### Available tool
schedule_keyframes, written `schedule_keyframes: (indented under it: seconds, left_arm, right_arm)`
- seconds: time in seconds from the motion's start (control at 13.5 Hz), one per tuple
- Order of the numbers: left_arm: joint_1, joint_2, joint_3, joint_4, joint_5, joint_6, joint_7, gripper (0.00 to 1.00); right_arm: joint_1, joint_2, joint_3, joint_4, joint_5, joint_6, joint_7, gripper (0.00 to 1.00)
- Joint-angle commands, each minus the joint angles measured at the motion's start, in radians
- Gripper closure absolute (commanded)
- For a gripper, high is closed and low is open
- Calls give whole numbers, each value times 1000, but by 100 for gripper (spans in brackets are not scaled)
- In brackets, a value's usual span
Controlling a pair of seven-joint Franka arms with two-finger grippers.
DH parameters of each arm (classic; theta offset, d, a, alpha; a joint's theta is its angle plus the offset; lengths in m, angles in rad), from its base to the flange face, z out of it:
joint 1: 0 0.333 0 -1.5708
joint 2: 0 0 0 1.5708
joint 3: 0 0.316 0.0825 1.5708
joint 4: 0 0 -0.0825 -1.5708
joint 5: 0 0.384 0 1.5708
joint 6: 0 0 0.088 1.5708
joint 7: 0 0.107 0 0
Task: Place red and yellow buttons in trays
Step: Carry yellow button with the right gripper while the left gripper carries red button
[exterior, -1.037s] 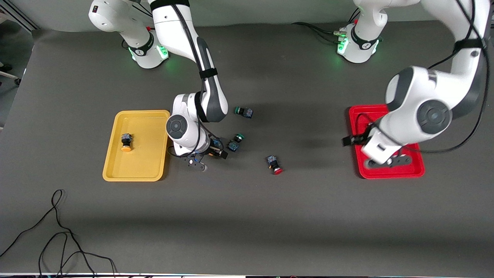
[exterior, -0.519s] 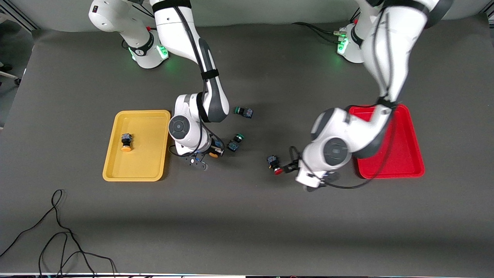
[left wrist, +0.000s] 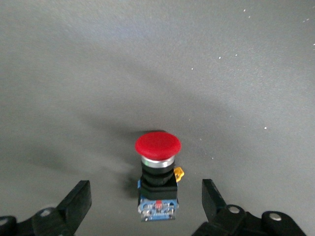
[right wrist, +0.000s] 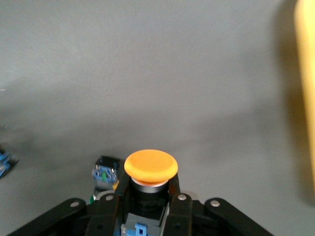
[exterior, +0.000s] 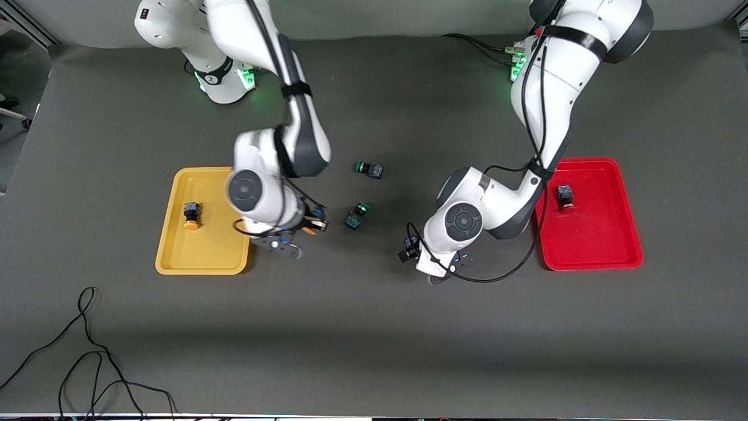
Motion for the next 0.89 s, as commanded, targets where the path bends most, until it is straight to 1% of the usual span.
schedule_keyframes:
  seconds: [0.0, 0.07, 0.15, 0.22, 0.3, 0.37, 0.44, 0.52, 0.59, 0.67, 0.81]
  left_arm:
    - [-25, 23, 15, 5, 30, 51, -28, 3]
    - [-25, 30, 15, 3, 39, 69, -28, 14]
    - [-25, 34, 15, 3, 47, 71, -28, 42]
    - [-25, 34, 15, 3, 47, 71, -30, 83]
    - [-25, 34, 15, 2, 47, 69, -29, 100]
    - [-25, 33, 15, 2, 48, 68, -28, 100]
    - [-25, 30, 15, 2, 48, 59, -28, 100]
    - [-22, 17, 16, 2, 51, 42, -24, 100]
    - [-13, -8, 18, 9, 56, -9, -24, 100]
    - [13, -47, 20, 20, 56, -111, -3, 100]
    - [109, -143, 12, 22, 42, -329, 165, 100]
  right_arm:
    - [-2, -124, -52, 12, -168, -91, -185, 95]
    - [-2, -146, -85, 11, -191, -108, -268, 95]
    - [-2, -151, -130, 11, -210, -140, -363, 95]
    - [-2, -151, -176, 5, -211, -160, -463, 95]
    - [-2, -149, -217, -18, -211, -161, -579, 94]
    - [-3, -148, -260, -47, -211, -153, -687, 94]
    - [-20, -148, -285, -82, -211, -147, -771, 95]
    - [-53, -148, -287, -121, -211, -127, -845, 94]
    - [-87, -148, -287, -170, -199, -81, -922, 95]
    - [-110, -143, -282, -240, -182, -8, -994, 95]
    - [-118, -125, -249, -381, -75, 114, -1074, 94]
